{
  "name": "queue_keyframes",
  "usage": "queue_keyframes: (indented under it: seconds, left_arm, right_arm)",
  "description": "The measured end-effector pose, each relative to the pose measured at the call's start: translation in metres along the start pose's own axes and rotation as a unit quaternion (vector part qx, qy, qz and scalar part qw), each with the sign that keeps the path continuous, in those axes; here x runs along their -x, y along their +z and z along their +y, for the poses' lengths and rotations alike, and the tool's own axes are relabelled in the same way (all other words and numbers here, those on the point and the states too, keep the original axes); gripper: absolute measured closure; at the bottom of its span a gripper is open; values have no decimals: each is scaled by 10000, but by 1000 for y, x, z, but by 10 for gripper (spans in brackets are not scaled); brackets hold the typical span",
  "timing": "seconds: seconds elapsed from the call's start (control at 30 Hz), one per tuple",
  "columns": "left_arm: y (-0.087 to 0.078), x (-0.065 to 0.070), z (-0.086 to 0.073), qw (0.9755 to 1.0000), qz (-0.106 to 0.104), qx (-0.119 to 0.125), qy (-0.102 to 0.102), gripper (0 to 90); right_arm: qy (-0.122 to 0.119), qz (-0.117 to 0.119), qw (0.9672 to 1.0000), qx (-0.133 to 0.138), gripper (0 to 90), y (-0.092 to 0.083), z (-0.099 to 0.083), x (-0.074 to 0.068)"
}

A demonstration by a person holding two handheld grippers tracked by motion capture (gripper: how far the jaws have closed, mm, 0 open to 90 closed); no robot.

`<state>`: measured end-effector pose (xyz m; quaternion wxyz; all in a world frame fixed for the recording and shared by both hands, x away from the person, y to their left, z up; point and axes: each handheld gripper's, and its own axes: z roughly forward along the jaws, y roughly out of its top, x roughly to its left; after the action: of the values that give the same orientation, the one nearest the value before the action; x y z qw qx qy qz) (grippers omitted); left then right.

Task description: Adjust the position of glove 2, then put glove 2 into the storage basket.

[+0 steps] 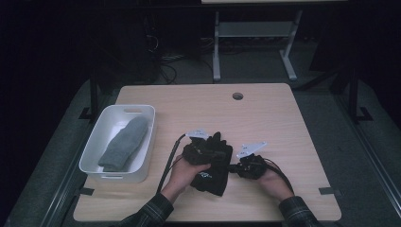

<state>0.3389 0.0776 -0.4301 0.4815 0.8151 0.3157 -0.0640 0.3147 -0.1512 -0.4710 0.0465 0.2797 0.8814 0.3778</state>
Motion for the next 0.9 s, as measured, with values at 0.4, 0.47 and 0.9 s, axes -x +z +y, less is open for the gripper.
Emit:
queue_keyframes:
  seconds: [0.4,0.47,0.9]
  left_arm:
    - [6,16,-15,9973,2,-577,463,893]
    - [12,20,-19,9958,-35,-744,532,893]
    - [22,24,-30,9879,55,-1381,698,894]
  right_arm:
    - [359,-586,9976,76,496,-35,-25,25]
    - [433,-704,9965,111,415,-40,-30,28]
    - [659,-1149,9910,179,214,-44,-41,43]
